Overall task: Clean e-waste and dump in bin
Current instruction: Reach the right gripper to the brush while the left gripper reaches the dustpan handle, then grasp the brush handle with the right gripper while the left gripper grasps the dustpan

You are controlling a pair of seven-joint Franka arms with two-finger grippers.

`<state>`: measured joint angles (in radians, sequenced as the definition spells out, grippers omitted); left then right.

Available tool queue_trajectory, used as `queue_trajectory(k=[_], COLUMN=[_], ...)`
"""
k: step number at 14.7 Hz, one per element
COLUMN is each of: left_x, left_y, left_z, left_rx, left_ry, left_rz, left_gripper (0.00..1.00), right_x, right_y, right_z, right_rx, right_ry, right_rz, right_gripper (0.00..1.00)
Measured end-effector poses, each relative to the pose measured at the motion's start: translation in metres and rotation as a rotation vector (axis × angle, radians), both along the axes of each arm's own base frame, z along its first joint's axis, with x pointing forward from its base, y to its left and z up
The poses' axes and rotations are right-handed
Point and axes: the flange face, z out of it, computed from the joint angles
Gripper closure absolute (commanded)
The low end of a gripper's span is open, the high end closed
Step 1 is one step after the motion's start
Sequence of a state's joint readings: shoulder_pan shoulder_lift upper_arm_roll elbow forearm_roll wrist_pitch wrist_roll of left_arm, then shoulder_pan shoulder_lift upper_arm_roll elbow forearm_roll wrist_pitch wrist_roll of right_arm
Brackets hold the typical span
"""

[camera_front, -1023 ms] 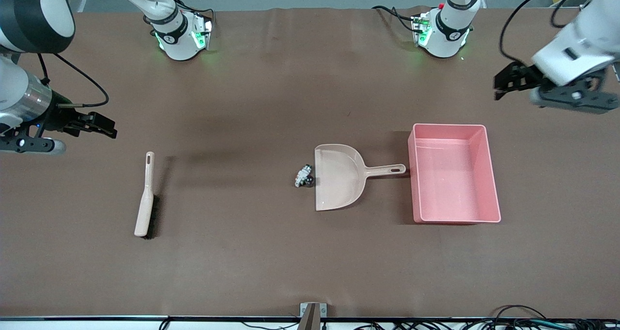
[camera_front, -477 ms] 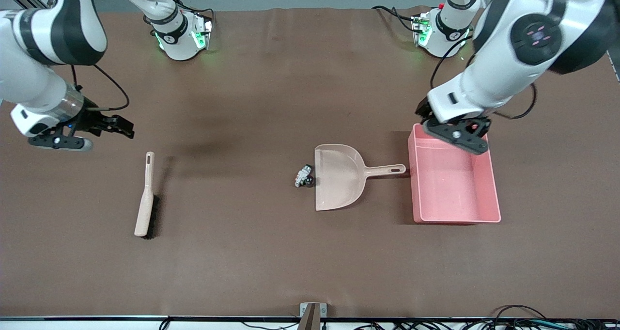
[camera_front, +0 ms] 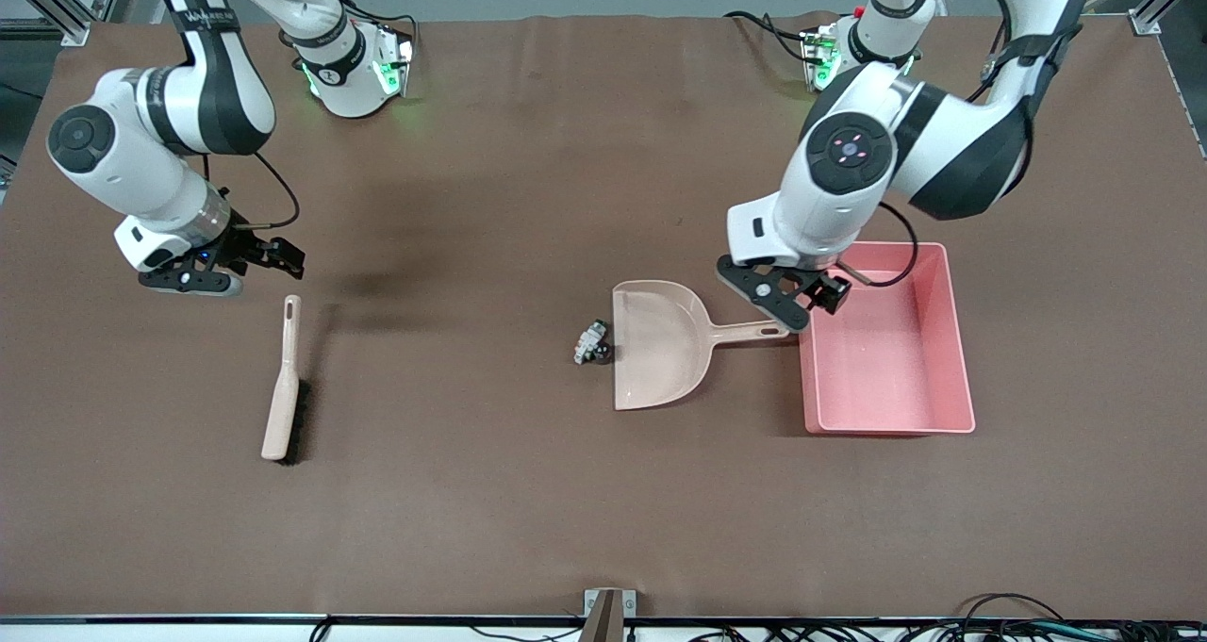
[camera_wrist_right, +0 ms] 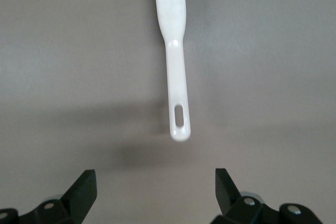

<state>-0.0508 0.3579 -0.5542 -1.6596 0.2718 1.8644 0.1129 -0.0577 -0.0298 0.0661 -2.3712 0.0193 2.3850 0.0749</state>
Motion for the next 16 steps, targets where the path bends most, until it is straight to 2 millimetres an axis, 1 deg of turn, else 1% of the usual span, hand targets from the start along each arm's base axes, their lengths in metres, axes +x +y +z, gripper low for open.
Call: queue_trajectory(k=[3,6,7,8,9,10,13,16], left_x=[0.004,0.012,0.014,0.016,0.017,0.017,0.012,0.006], left_y=[-0.013,-0.017,-0.017,-0.018,-0.019,-0.023,-0.035,-0.043], left_z=[-0.026,-0.051,-0.061,-0.071,-0.082,-0.093,-0.125,-0.145], left_rx=[-0.019,-0.035,-0.029,-0.020,-0.009,0.001,0.025,0.035], left_ry=[0.003,0.010,0.009,0.009,0.010,0.011,0.021,0.039], left_rz=[-0.125,-0.254,-0.294,-0.327,-0.355,-0.381,-0.439,-0.497], left_gripper=[0.04,0.05,0.05,0.05,0.05,0.06,0.09,0.12], right_x=[0.014,0.022,0.023,0.024,0.027,0.030,0.045,0.062], right_y=[-0.004,-0.026,-0.030,-0.031,-0.032,-0.031,-0.032,-0.032], right_z=[-0.032,-0.080,-0.095,-0.105,-0.110,-0.110,-0.099,-0.094], right_rx=[-0.001,-0.007,-0.007,-0.007,-0.007,-0.007,-0.009,-0.009], right_ry=[-0.065,-0.103,-0.105,-0.109,-0.114,-0.120,-0.152,-0.177], right_rz=[0.053,0.087,0.086,0.085,0.085,0.085,0.085,0.086], right_gripper=[0.00,0.00,0.01,0.02,0.02,0.02,0.02,0.02])
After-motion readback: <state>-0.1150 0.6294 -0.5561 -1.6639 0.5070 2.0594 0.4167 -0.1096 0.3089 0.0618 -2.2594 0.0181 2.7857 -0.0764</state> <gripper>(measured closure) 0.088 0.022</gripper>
